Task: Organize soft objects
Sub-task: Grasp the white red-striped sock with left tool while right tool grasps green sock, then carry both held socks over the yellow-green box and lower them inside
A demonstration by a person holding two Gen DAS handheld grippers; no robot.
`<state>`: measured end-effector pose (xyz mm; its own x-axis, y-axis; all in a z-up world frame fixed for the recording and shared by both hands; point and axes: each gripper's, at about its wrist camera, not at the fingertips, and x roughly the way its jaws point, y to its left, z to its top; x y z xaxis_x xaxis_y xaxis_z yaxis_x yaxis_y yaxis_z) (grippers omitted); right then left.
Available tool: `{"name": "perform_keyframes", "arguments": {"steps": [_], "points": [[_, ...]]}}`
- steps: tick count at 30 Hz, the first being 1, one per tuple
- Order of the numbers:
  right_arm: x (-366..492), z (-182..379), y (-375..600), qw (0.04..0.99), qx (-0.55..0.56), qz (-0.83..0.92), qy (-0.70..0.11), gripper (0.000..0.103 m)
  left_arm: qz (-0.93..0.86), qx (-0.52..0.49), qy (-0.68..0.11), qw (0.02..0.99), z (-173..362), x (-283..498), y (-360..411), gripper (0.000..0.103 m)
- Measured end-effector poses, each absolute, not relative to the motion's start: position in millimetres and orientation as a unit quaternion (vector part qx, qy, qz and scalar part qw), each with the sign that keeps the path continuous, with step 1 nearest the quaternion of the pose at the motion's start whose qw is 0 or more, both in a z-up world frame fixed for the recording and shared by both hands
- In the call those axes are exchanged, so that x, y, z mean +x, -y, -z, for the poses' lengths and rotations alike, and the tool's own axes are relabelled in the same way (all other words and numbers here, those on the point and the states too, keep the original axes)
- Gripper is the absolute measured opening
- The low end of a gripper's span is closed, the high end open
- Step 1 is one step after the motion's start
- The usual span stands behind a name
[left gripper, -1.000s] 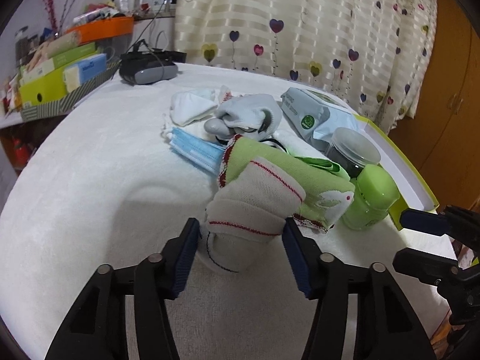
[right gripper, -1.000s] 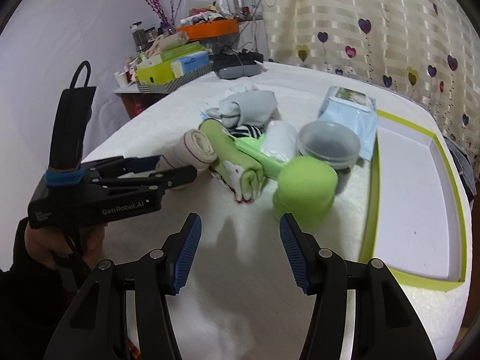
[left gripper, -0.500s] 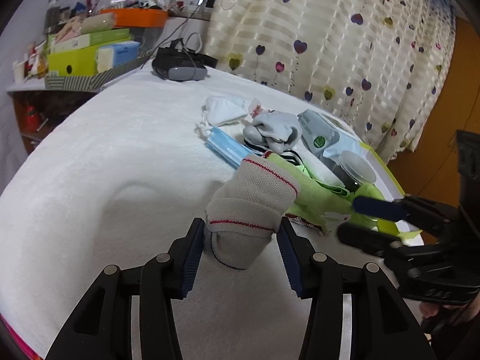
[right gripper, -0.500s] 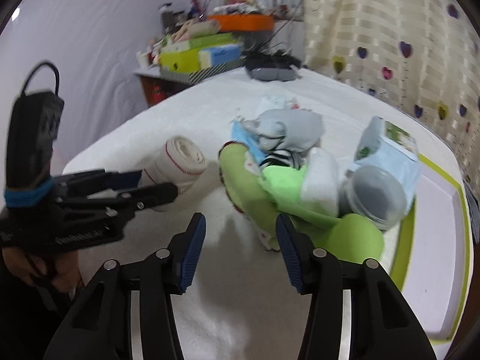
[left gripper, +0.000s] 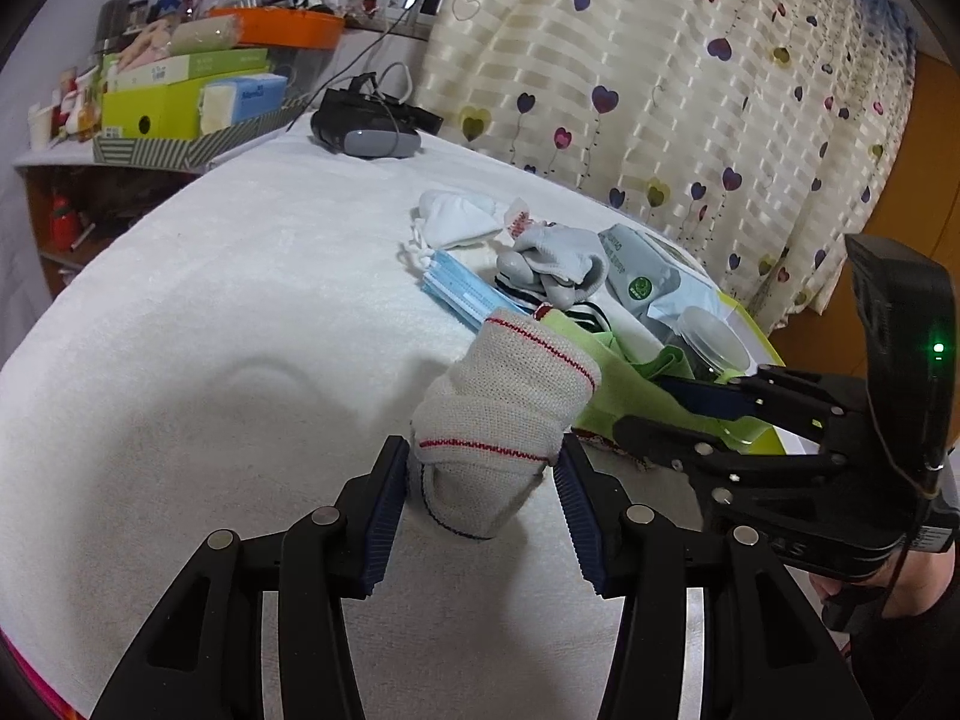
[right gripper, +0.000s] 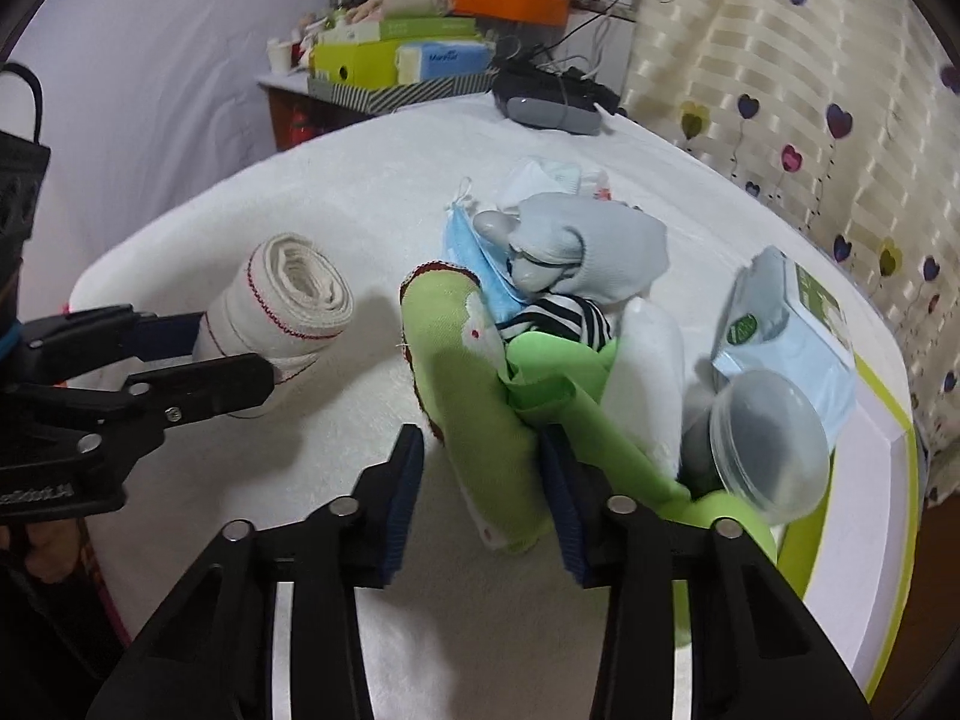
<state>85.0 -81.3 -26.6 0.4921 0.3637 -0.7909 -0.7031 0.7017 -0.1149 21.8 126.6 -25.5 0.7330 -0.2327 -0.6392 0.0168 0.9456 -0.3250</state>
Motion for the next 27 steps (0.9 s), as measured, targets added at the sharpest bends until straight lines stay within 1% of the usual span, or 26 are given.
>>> {"name": "perform_keyframes", "arguments": {"steps": [4,5,7,13,27], "points": [[91,34,75,0.831,-0.238,-0.314,-0.394,0.021,0.067,-0.154,-0.36,0.918,25,20,-127,0.048],[89,33,76,0.83,-0.24,-0.318,-0.391,0.019,0.066,-0.154,-0.358,0.919,24,18,-128,0.048],[80,28,79,0.829,-0.238,-0.331,-0.383,0.019,0.065,-0.155,-0.356,0.919,23,19,-129,0.048],[58,11,92,0.839,-0.189,-0.358,-0.363,0.019,0.059,-0.157,-0.345,0.924,14,14,-128,0.048],[41,-21,132,0.868,-0.082,-0.362,-0.329,0.019,0.044,-0.135,-0.316,0.938,-20,-7,-99,0.048]]}}
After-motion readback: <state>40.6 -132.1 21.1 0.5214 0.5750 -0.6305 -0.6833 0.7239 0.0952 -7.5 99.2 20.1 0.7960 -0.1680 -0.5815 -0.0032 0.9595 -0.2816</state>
